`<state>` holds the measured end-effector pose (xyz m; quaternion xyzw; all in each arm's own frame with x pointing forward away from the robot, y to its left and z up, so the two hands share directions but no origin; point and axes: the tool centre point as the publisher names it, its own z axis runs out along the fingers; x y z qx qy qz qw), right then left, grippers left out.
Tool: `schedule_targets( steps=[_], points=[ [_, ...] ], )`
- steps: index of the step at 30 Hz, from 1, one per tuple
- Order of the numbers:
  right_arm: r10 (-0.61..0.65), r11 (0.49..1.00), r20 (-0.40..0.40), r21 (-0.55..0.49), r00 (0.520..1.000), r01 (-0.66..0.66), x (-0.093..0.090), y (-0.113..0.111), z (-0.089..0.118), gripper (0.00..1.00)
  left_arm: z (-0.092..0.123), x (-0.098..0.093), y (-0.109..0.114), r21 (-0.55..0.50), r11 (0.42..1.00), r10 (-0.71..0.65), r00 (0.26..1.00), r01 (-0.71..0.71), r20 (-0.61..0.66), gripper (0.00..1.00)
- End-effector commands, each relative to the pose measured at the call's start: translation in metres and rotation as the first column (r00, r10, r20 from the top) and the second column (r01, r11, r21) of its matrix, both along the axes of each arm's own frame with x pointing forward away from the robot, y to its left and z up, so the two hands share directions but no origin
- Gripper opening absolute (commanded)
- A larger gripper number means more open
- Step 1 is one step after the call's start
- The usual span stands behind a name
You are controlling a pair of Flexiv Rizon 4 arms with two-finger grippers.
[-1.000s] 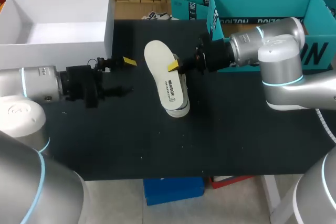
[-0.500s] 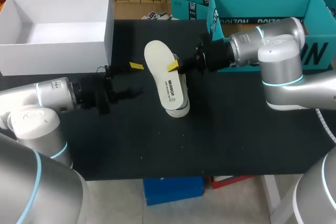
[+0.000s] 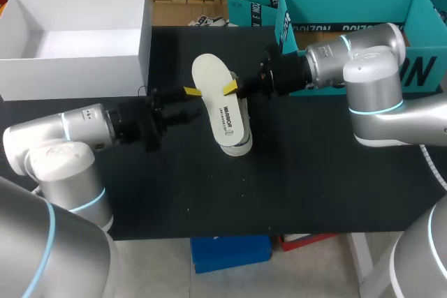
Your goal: Take the shoe out of the shoebox, open the shoe tongue, remove and reinsert the insole, then place the shoe into the shoebox
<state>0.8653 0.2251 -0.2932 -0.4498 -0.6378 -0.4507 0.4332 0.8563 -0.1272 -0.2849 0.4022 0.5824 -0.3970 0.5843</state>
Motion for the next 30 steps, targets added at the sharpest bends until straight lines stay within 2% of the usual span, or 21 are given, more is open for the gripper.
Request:
schedule_targets(
  steps=[1, 6, 8, 14, 30],
  points=[
    [0.000, 1.000, 0.000, 0.000, 1.000, 0.000, 0.000, 0.001, -0.001, 0.00, 0.001, 0.004, -0.006, 0.016, 1.000, 0.005, 1.000, -0.006, 0.006, 0.55],
    [0.000, 1.000, 0.000, 0.000, 1.000, 0.000, 0.000, 0.001, -0.001, 0.00, 0.001, 0.007, -0.009, 0.028, 1.000, 0.006, 1.000, -0.007, 0.016, 0.55],
    [0.000, 1.000, 0.000, 0.000, 1.000, 0.000, 0.000, 0.001, -0.001, 0.00, 0.002, 0.007, -0.011, 0.030, 1.000, 0.004, 1.000, -0.005, 0.019, 0.51],
    [0.000, 1.000, 0.000, 0.000, 1.000, 0.000, 0.000, 0.001, -0.001, 0.00, 0.001, 0.009, -0.013, 0.033, 0.999, 0.006, 1.000, -0.007, 0.020, 0.46],
    [0.000, 1.000, 0.000, 0.000, 1.000, 0.000, 0.000, 0.001, -0.001, 0.00, -0.004, 0.018, -0.024, 0.035, 0.999, 0.000, 1.000, 0.000, 0.017, 0.45]
  ],
)
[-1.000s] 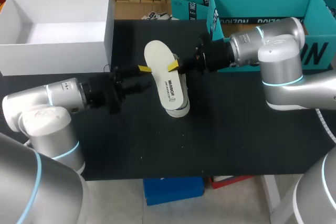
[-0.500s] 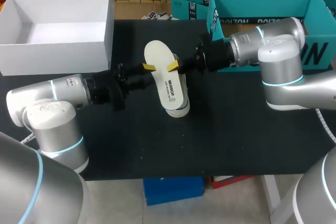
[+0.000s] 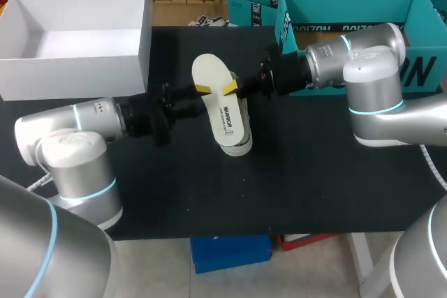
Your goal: Take the shoe out of the shoebox, open the shoe tongue, remove and reinsert the insole, then place the shoe into the shoebox
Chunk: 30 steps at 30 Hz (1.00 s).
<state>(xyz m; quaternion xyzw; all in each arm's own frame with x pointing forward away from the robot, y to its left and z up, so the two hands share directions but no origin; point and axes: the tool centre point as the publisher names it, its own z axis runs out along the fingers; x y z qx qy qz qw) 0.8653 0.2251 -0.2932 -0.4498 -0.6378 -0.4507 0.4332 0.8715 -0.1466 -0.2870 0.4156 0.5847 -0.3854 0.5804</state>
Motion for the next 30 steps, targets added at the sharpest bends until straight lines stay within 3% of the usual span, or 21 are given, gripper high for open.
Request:
schedule_targets(
  steps=[1, 2, 3, 12, 13, 14, 21, 30],
  points=[
    [0.000, 1.000, 0.000, 0.000, 1.000, 0.000, 0.000, 0.001, -0.001, 0.00, -0.001, 0.003, -0.005, 0.001, 1.000, 0.003, 1.000, -0.003, 0.004, 0.44],
    [0.000, 1.000, 0.000, 0.000, 1.000, 0.000, 0.000, 0.001, -0.001, 0.00, -0.001, 0.004, -0.006, 0.003, 1.000, 0.003, 1.000, -0.003, 0.006, 0.41],
    [0.000, 1.000, 0.000, 0.000, 1.000, 0.000, 0.000, 0.001, -0.001, 0.00, -0.002, 0.004, -0.006, 0.004, 1.000, 0.003, 1.000, -0.003, 0.008, 0.00],
    [0.000, 1.000, 0.000, 0.000, 1.000, 0.000, 0.000, 0.001, -0.001, 0.00, -0.006, 0.003, -0.005, 0.017, 1.000, 0.004, 1.000, -0.004, 0.007, 0.00],
    [0.000, 1.000, 0.000, 0.000, 1.000, 0.000, 0.000, 0.001, -0.001, 0.14, -0.006, 0.003, -0.004, 0.018, 1.000, 0.003, 1.000, -0.003, 0.005, 0.00],
    [0.002, 1.000, 0.000, -0.001, 1.000, -0.002, 0.001, 0.000, 0.000, 1.00, -0.007, 0.003, -0.004, 0.019, 1.000, 0.001, 1.000, -0.001, 0.003, 0.00],
    [-0.060, 0.994, 0.035, -0.092, 0.998, 0.063, -0.004, -0.005, 0.012, 1.00, -0.006, -0.009, 0.000, 0.090, 0.994, -0.053, 0.995, 0.061, -0.085, 0.00],
    [-0.166, 0.960, 0.071, -0.215, 0.984, 0.177, -0.022, -0.036, 0.037, 1.00, 0.003, -0.035, 0.019, 0.197, 0.967, -0.117, 0.966, 0.164, -0.229, 0.00]
  ],
)
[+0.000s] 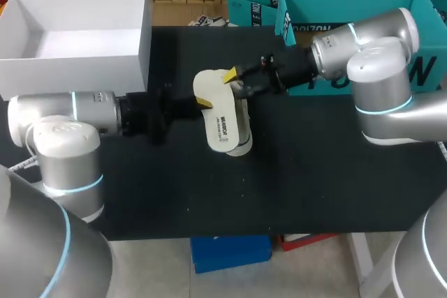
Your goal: Take the shoe out of the shoebox, open the shoe tongue, remove and reinsert the insole, then place the shoe into the shoebox
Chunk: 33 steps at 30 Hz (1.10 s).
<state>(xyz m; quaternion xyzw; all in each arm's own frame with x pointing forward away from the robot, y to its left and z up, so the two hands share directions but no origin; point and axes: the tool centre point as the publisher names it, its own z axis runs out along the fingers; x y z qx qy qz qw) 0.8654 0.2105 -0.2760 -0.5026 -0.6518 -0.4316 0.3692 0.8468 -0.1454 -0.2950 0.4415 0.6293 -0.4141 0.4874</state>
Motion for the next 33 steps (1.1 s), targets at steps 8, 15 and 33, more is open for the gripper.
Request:
schedule_targets(
  steps=[8, 15, 33],
  points=[
    [-0.172, 0.975, 0.036, -0.134, 0.984, 0.175, -0.047, -0.050, 0.032, 1.00, -0.004, -0.045, 0.033, 0.123, 0.985, -0.101, 0.981, 0.123, -0.167, 0.00],
    [-0.242, 0.957, 0.063, -0.149, 0.968, 0.249, -0.069, -0.073, 0.048, 1.00, -0.008, -0.061, 0.043, 0.130, 0.979, -0.131, 0.970, 0.159, -0.203, 0.00],
    [-0.385, 0.886, 0.113, -0.235, 0.916, 0.401, -0.119, -0.105, 0.076, 1.00, -0.022, -0.100, 0.032, 0.170, 0.925, -0.287, 0.919, 0.339, -0.271, 0.00]
  ],
)
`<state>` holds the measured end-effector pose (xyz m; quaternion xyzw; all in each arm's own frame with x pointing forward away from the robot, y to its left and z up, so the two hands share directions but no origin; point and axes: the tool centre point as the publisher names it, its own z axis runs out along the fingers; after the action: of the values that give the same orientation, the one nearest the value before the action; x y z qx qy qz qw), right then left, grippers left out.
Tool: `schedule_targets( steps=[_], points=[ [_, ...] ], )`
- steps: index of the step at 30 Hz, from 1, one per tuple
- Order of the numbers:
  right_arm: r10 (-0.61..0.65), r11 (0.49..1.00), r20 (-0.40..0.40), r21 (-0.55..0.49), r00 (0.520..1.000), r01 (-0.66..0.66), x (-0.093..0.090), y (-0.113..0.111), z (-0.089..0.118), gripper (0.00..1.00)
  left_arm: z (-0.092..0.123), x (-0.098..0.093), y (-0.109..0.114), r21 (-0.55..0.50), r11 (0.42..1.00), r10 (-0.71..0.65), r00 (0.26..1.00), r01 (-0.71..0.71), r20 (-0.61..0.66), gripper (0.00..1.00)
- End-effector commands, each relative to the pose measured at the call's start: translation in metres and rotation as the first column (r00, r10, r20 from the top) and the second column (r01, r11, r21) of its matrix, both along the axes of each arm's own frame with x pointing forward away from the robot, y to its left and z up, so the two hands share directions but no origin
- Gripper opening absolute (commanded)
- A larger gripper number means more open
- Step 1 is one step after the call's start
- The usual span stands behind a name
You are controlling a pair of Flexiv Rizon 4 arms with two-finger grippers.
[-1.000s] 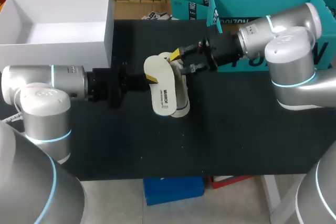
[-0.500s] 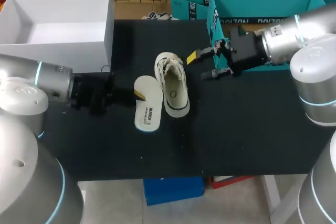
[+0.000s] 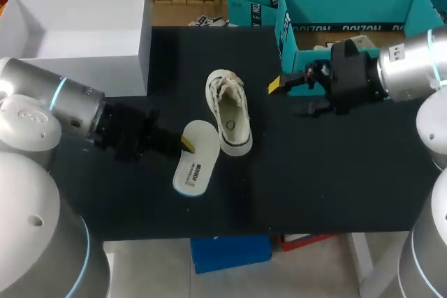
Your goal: Take the shoe out of the shoebox, open the shoe tongue, remove and reinsert the insole, then place the shoe into the shoebox
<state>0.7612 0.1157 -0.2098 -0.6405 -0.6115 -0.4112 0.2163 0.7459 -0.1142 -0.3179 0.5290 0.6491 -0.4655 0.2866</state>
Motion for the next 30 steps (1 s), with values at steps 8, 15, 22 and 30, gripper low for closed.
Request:
schedule_targets(
  steps=[8, 15, 22, 30],
  points=[
    [-0.097, 0.994, 0.062, -0.044, 0.993, 0.100, -0.022, -0.015, 0.015, 1.00, 0.002, -0.001, -0.010, 0.022, 0.995, -0.096, 0.995, 0.096, 0.015, 0.00],
    [-0.124, 0.990, 0.073, -0.055, 0.990, 0.128, -0.028, -0.019, 0.018, 1.00, 0.005, 0.003, -0.017, 0.044, 0.990, -0.138, 0.990, 0.137, 0.032, 0.00],
    [-0.123, 0.990, 0.071, -0.062, 0.990, 0.127, -0.031, -0.019, 0.018, 1.00, 0.002, 0.007, -0.025, 0.072, 0.981, -0.182, 0.983, 0.181, 0.009, 0.00],
    [-0.123, 0.990, 0.071, -0.062, 0.990, 0.127, -0.031, -0.019, 0.018, 1.00, -0.002, 0.014, -0.032, 0.113, 0.970, -0.215, 0.976, 0.216, -0.017, 0.00]
  ],
)
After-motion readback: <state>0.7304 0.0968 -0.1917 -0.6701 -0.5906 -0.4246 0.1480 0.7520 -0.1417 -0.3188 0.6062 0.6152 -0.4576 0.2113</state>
